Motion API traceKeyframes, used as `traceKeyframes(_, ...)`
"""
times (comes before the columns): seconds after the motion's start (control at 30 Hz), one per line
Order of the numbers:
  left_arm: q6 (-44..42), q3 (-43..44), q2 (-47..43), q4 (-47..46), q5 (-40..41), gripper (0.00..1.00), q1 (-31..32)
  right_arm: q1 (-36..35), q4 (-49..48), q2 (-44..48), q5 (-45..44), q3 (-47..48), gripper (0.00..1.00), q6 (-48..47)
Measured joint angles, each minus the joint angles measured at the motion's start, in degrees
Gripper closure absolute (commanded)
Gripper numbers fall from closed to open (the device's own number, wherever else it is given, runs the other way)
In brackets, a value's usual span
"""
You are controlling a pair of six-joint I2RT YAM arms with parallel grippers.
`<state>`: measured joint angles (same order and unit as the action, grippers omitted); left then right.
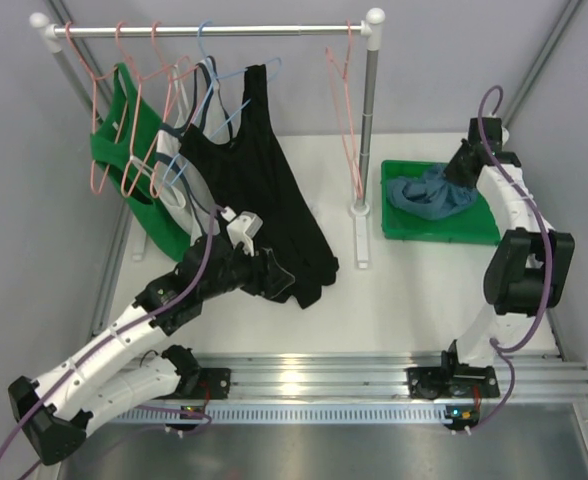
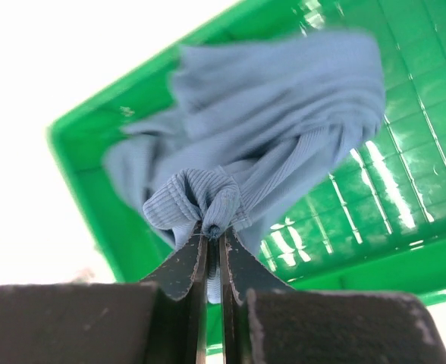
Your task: Place the tank top on the hanger
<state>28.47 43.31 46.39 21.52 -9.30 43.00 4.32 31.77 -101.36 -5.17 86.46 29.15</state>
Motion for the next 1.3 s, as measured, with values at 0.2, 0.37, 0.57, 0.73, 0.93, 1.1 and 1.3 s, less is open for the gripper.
traceKeyframes(0.2,-0.74,2.08,-0.13,0.0,0.15,0.34,0.0,-0.02,2.19,5.62,2.54,1.57,1.0,0.94)
traceKeyframes(0.37,-1.79,3.89,-0.13,0.07,1.05,0.34,0.0,-0.24,4.42,11.02,3.58,3.45,1.0,1.07)
traceKeyframes(0.57,-2.51,4.48,-0.46,1.27,2.36,0.34,0.0,-1.84,6.75,19.82,3.91,6.23,1.0,1.07)
traceKeyframes(0.73,-2.54,4.48,-1.42,2.49,3.41,0.34,0.0,-6.4,8.22,29.27,3.96,6.34,1.0,1.05)
traceKeyframes(0.93,-2.4,4.48,-3.37,2.54,4.33,0.34,0.0,-13.68,11.76,38.49,3.26,6.43,1.0,1.07)
traceKeyframes(1.1,-2.12,4.48,-3.63,2.49,4.37,0.34,0.0,-17.81,15.98,41.66,2.93,10.21,1.0,1.53)
traceKeyframes(1.3,-0.66,4.2,-3.65,1.14,3.48,0.32,0.0,-19.58,16.94,45.09,3.98,11.13,1.0,3.98)
